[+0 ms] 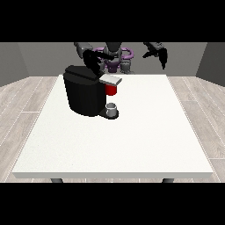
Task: Insert the coffee pod into the coffee machine and close the lid
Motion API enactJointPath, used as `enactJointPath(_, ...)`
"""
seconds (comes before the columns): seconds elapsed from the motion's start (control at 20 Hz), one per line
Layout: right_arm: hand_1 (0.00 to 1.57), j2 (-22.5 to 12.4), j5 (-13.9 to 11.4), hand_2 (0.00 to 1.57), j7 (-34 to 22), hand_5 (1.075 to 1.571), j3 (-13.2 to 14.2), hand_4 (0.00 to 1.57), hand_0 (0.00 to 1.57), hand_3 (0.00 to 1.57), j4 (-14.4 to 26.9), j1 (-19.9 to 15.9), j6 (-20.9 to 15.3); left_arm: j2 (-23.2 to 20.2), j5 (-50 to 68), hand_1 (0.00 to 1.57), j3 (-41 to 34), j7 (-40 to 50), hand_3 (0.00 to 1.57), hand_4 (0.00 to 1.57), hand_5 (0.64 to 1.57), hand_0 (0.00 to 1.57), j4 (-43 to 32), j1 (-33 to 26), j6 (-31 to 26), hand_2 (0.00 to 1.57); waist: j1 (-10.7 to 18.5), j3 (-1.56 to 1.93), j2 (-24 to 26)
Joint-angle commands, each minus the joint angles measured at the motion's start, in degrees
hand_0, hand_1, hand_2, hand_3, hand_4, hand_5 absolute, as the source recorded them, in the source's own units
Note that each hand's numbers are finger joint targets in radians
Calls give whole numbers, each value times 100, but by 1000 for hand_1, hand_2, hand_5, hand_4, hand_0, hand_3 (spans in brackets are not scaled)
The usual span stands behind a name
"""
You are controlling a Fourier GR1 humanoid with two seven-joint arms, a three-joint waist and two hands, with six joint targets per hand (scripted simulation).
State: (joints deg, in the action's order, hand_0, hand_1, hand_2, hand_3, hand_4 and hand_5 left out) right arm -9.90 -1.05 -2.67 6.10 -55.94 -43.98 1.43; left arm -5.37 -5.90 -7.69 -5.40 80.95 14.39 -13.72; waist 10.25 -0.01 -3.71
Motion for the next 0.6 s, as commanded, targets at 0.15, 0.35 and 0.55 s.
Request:
enactJointPath(0.15, 0, 239, -341, 0, -104, 1571, -223, 0, 0, 0, 99, -673, -355, 10, 16, 0, 66, -128, 0, 358, 1571, 0, -10, 44, 13, 0, 171, -1, -248)
enactJointPath(0.35, 0, 114, -297, 0, -126, 1571, -185, 0, 0, 0, 291, -878, -66, 15, -62, 0, 249, -62, 0, 411, 1571, 0, 205, -186, -40, 0, 299, 0, -206)
enactJointPath(0.55, 0, 200, -626, 0, -297, 1571, -449, 102, 0, 0, 245, -1217, -187, -115, 93, 0, 94, 105, 0, 319, 1571, 0, 65, -40, -133, 0, 302, -1, -141)
